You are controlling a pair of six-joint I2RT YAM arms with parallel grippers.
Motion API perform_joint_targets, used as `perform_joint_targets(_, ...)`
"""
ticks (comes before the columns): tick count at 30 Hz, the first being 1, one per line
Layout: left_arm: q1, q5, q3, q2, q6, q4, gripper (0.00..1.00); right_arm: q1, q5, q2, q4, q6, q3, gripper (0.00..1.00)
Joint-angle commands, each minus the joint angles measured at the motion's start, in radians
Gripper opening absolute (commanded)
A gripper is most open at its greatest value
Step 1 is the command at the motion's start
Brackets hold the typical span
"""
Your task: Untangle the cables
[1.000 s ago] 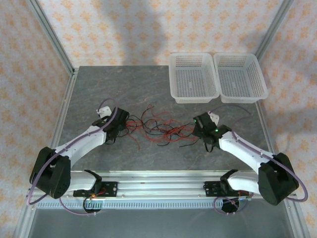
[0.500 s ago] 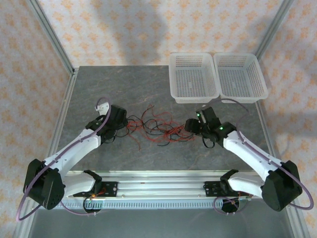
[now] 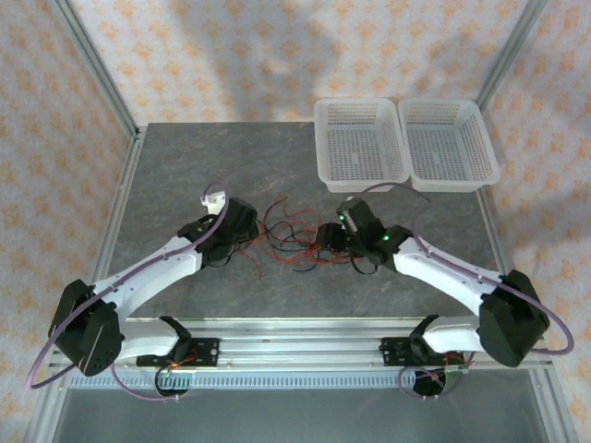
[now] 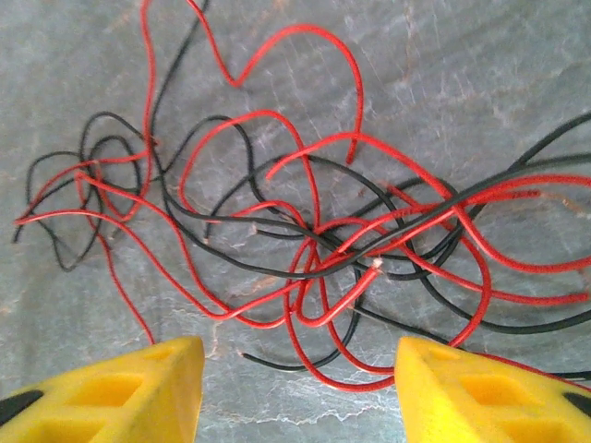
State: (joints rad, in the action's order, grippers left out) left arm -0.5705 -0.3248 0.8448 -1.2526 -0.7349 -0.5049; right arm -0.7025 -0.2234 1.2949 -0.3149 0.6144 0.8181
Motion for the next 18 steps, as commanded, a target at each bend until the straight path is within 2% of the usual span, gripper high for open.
perform_joint_targets(1, -0.013, -0.012, 0.028, -0.005, -0.014, 0.015, 0.96, -0.016, 0.094, 0.016, 0.030, 0.064, 0.003, 0.55)
perform_joint_targets(15, -0.066, 0.011, 0.009, 0.015, 0.041, 0.113, 0.95, -0.018, 0.109, 0.129, 0.115, 0.102, -0.008, 0.50)
perform_joint_targets(18, -0.075, 0.018, 0.000, 0.026, 0.053, 0.134, 0.95, -0.018, 0.120, 0.152, 0.121, 0.103, 0.000, 0.45)
